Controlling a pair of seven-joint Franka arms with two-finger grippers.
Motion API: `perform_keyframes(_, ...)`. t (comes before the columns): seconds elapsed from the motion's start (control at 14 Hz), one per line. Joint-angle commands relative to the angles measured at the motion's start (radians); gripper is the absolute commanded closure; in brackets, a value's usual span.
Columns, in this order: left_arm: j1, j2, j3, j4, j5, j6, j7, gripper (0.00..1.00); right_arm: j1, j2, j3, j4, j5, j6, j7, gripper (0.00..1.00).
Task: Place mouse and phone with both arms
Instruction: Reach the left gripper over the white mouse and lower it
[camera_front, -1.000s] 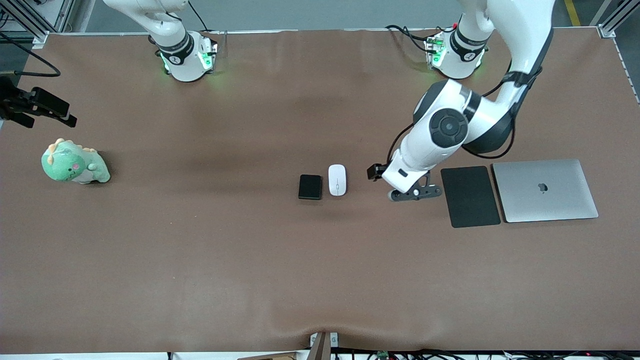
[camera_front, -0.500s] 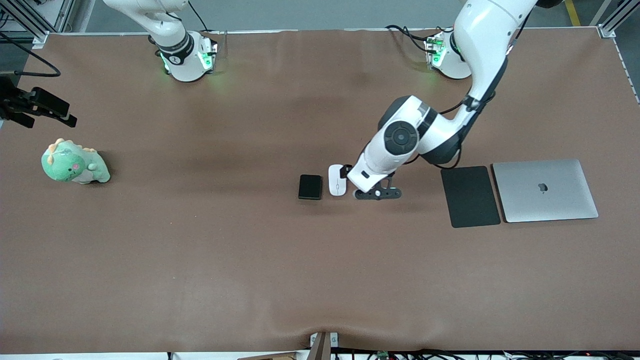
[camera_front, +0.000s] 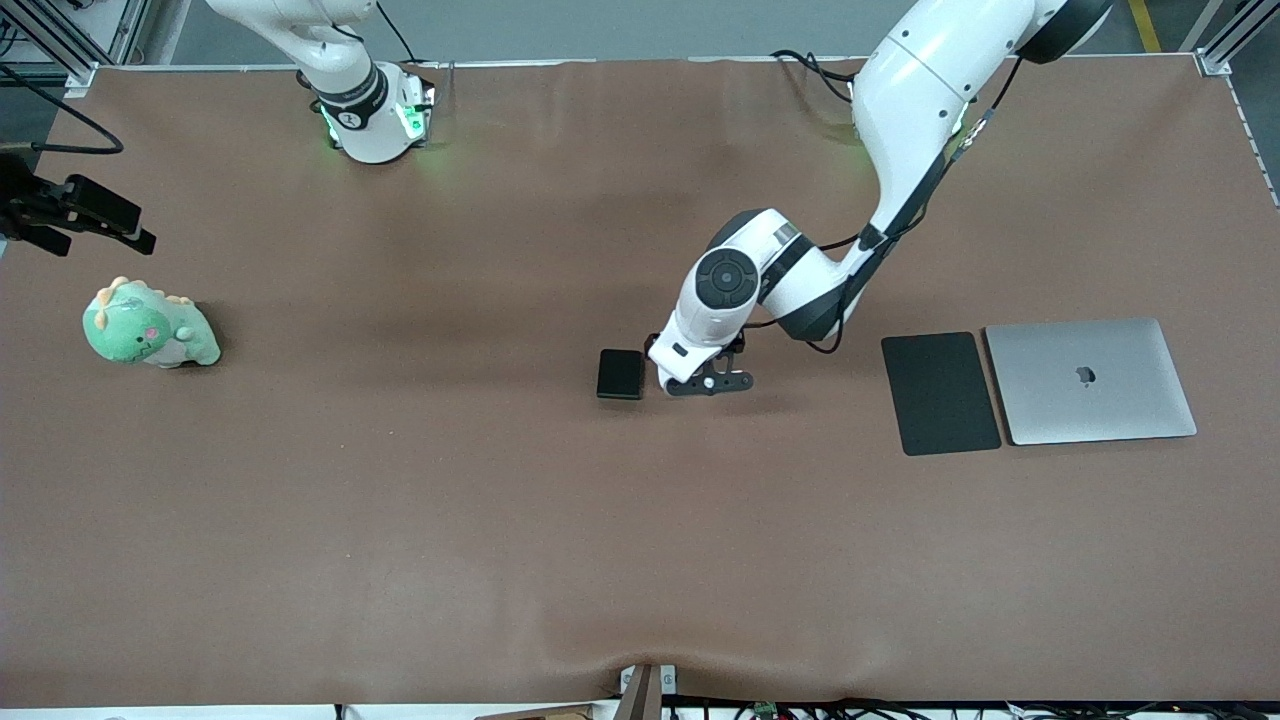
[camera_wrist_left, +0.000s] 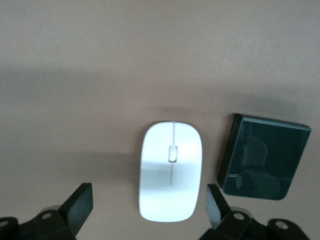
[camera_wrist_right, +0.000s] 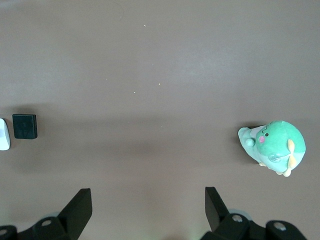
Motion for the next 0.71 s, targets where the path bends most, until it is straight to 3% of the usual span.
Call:
perform_keyframes(0.0,-0.024,0.031,0.007,0.03,0.029,0.036,-0.042,0.0,0.017,0.004,0.008,0.006,0.012,-0.011,0.001,0.0)
perform_keyframes(0.64,-0.072,0.071,0.053,0.03,0.045,0.062,-0.047,0.05,0.186,0.096,0.008,0.012,0.006,-0.002,-0.004,0.0)
